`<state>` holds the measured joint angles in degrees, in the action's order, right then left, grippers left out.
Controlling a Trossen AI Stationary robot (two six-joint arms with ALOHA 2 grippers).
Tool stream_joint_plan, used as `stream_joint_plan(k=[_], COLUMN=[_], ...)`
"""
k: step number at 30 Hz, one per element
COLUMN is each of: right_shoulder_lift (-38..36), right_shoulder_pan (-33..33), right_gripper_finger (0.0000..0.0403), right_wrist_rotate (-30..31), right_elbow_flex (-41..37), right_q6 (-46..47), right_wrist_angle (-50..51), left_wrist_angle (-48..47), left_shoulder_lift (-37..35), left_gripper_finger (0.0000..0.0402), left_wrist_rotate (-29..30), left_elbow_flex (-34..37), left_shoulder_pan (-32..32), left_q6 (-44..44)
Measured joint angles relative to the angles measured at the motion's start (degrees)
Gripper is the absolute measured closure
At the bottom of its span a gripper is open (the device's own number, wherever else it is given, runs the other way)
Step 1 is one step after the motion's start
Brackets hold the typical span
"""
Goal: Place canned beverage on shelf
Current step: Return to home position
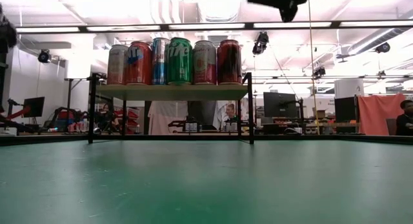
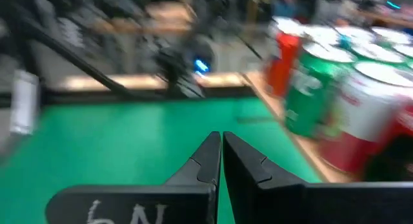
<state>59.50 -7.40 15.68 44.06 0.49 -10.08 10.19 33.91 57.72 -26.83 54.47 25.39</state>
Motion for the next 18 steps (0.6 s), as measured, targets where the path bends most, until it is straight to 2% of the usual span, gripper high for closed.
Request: stream_joint_plan(k=[2, 5, 11, 18], right_shoulder_lift=[-2.54, -6.08, -11.49, -16.01], right_shoulder_pan=[0.36, 0.57, 0.57, 1.14], right_gripper_finger=[0.0394, 0.0394, 0.0394, 0.0394], right_wrist_rotate=[-2.93, -2.65, -2.14, -2.12], right_elbow_flex=[-3.89, -8.43, -14.41, -20.43], right_q6=[-0.07, -0.07, 0.38, 0.78], right_wrist_angle=[-5.3, -8.64, -10.33, -13.41], left_wrist_angle=[0.69, 4.78, 11.29, 11.12], left_shoulder_lift=[-3.71, -9.77, -20.39, -29.77], left_gripper_finger=[0.0401, 0.0401, 0.0402, 0.0401], left_wrist_rotate=[-3.98, -10.46, -17.17, -18.67], left_elbow_flex=[2.82, 7.24, 15.1, 19.7], left_shoulder_pan=[-1.88, -5.94, -13.77, -18.31], left_q6=[0.11, -0.38, -0.44, 0.02])
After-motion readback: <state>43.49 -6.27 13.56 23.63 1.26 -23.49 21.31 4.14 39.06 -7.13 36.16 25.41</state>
